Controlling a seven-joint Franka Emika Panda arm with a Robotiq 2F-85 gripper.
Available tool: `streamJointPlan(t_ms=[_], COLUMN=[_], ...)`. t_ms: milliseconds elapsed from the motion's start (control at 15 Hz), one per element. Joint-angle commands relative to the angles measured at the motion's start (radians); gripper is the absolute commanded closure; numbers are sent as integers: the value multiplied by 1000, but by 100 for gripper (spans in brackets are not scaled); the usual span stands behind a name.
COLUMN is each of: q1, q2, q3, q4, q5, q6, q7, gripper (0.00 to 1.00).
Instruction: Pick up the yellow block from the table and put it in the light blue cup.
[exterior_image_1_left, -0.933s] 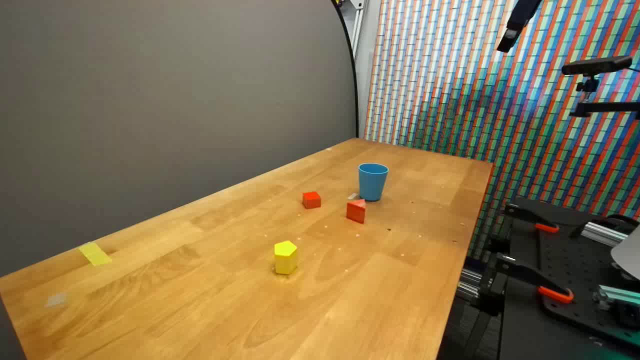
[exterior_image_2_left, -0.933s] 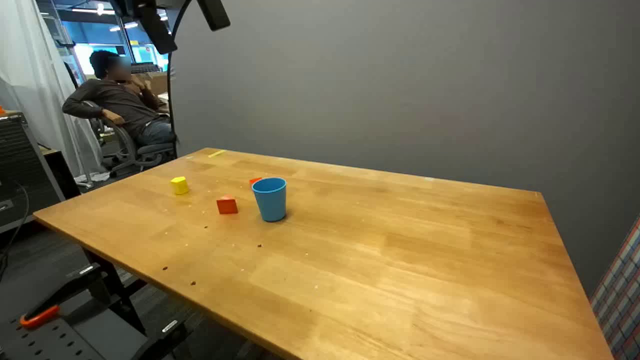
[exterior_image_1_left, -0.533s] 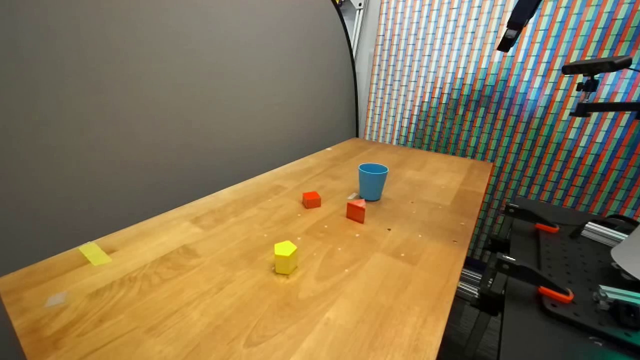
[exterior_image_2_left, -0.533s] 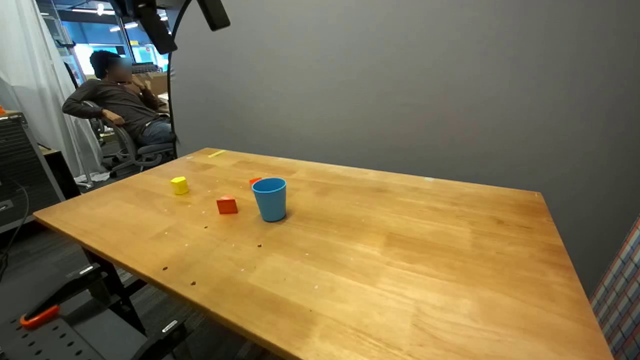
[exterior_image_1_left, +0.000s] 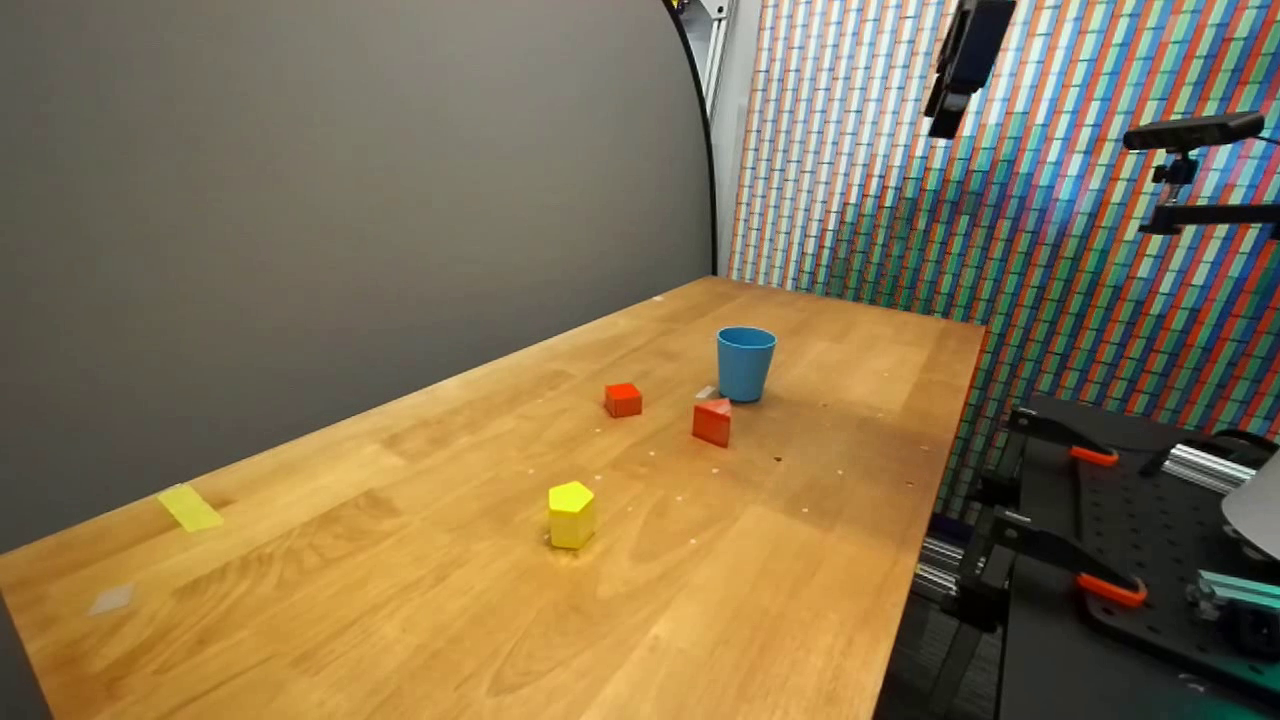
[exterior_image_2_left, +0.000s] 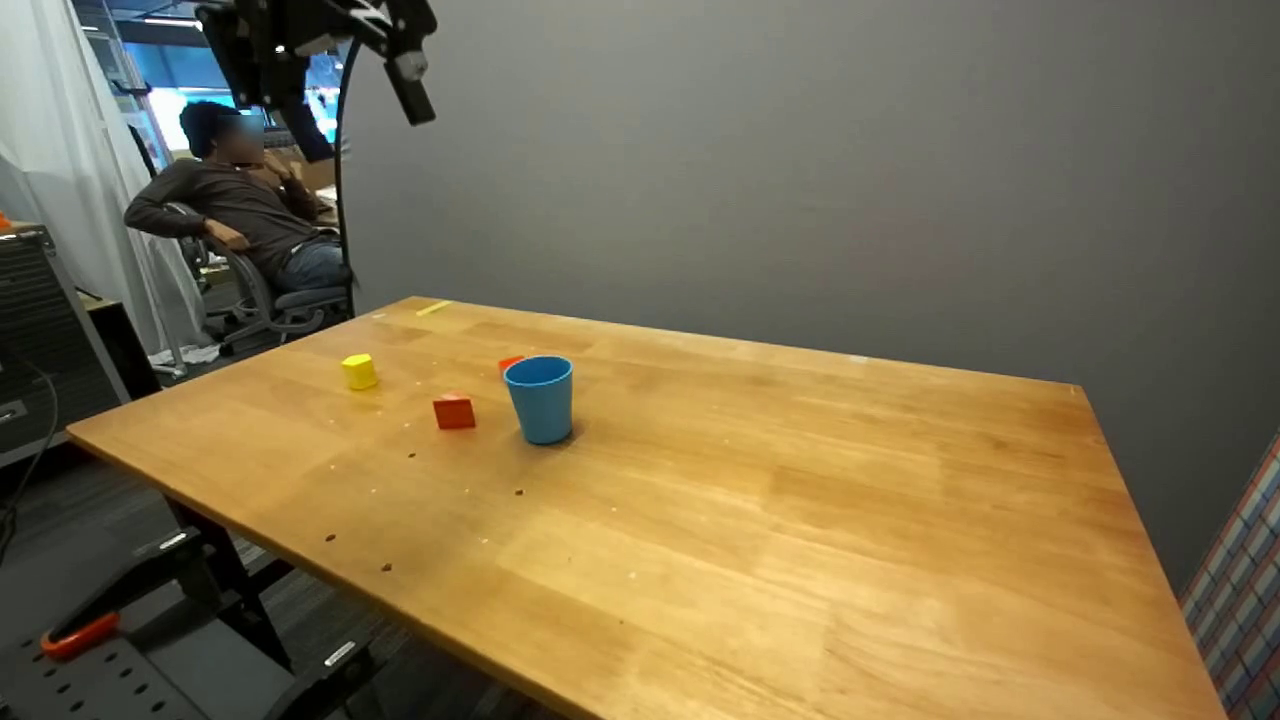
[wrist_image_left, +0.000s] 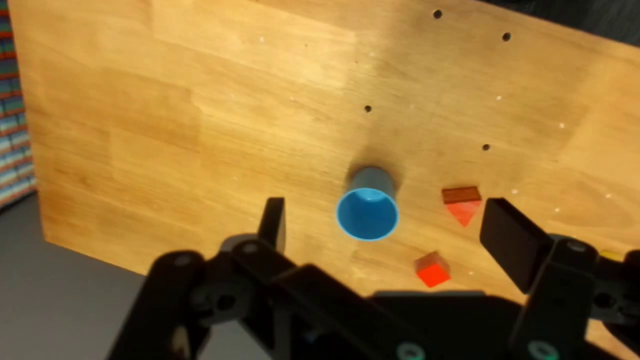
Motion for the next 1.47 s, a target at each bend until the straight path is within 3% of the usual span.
streamJointPlan(t_ms=[0,333,800,1133,1400], q1=[121,220,209,221,258], q2=[252,556,1001,1301,1450], q3=[36,72,179,240,237], q4=[145,330,676,938,1060], q5=[76,184,283,224,161], q6=[14,-23,-57,-53,-4], q7=[-49,-163,-356,-321,-258], gripper=[0,0,0,0,0])
